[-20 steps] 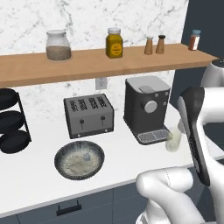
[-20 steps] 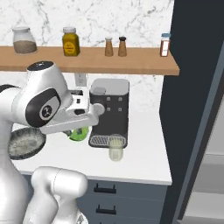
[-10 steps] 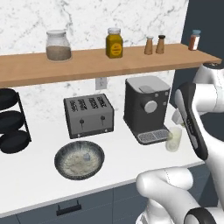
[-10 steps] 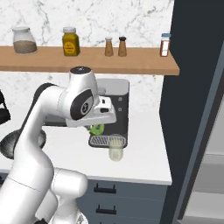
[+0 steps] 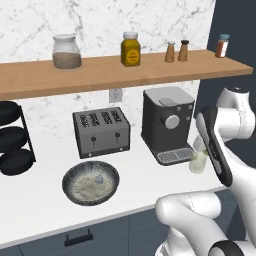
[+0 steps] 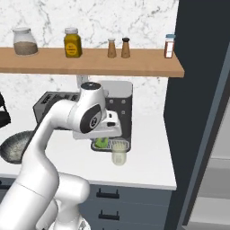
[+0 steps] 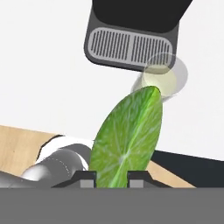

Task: Grab a lemon wedge from the fridge and one ice cube from the ice bowl, and put them in the glass of lemonade.

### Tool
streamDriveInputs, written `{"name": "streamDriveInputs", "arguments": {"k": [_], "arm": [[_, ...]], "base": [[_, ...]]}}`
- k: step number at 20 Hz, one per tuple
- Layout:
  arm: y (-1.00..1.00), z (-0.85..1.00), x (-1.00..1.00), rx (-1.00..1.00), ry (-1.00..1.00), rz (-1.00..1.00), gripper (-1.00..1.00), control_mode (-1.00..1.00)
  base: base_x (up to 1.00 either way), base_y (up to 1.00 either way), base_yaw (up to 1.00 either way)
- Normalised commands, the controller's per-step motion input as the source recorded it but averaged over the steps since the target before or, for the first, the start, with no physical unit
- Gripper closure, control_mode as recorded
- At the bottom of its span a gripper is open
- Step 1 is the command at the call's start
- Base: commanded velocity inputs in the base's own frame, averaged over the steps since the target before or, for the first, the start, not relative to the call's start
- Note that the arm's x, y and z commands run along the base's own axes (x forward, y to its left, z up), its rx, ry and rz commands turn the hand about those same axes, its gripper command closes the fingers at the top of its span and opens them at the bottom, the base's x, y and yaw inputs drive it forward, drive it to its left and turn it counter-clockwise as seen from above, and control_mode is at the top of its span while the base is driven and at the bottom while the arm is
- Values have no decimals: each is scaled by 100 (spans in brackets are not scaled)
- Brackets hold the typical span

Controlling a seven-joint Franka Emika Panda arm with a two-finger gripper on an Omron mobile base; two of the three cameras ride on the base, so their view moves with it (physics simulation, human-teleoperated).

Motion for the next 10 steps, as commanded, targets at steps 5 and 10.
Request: {"name": "streamDriveInputs", "arguments": {"k": [5,10], "arm": [[-3,-17,10,0,0,0,100,-100],[0,-4,12,0,0,0,100,-100]], "base": [[0,0,0],[0,0,0]]}}
